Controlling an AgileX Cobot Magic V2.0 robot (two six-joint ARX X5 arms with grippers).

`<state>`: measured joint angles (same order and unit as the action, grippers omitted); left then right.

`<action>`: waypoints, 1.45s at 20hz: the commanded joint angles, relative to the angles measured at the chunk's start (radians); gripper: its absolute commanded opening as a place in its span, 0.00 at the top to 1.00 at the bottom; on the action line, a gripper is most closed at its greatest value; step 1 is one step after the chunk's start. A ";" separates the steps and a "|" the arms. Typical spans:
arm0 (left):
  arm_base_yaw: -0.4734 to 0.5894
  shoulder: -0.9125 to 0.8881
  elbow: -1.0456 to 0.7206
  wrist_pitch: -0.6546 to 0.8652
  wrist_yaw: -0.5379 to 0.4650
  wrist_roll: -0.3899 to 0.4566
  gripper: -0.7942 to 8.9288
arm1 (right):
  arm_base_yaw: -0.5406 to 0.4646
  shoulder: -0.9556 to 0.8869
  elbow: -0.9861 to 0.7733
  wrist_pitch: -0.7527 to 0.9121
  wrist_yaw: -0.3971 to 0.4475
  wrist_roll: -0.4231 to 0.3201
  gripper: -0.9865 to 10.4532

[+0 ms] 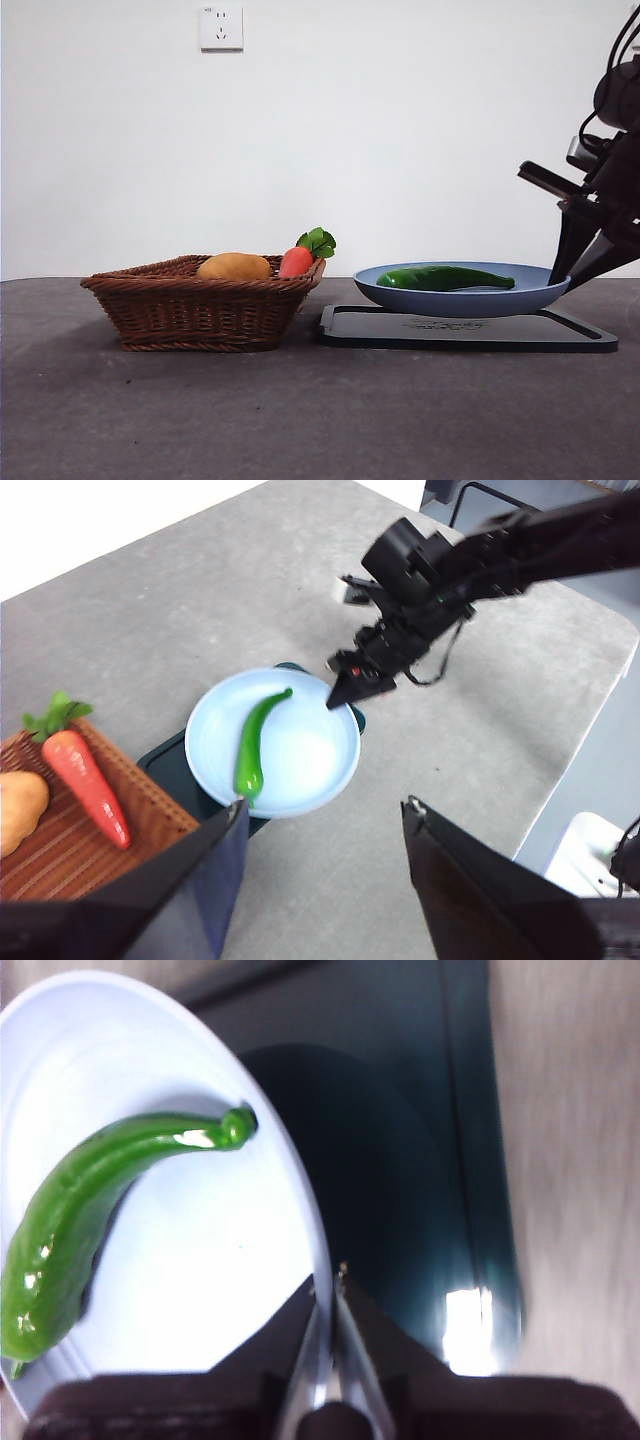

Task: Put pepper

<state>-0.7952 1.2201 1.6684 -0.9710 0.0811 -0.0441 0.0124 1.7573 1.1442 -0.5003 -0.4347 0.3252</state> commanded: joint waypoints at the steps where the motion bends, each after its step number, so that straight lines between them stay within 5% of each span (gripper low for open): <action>1: -0.009 0.010 0.023 -0.004 -0.003 0.011 0.64 | 0.001 0.066 0.059 0.023 -0.005 -0.004 0.91; 9: -0.009 0.011 0.023 0.004 -0.018 0.011 0.64 | 0.001 0.137 0.067 0.052 -0.006 -0.021 0.91; 16: -0.009 0.011 0.023 -0.011 -0.057 0.012 0.64 | -0.003 0.098 0.067 0.017 -0.009 -0.040 0.74; 23: -0.008 0.020 0.023 -0.093 -0.134 0.046 0.64 | 0.016 -0.236 0.067 -0.254 -0.010 -0.195 0.74; 29: -0.008 0.020 0.023 -0.100 -0.132 0.048 0.64 | 0.156 -0.621 0.067 -0.547 -0.009 -0.272 0.75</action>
<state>-0.7948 1.2289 1.6684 -1.0771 -0.0494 -0.0074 0.1738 1.1137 1.1950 -1.0595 -0.4427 0.0727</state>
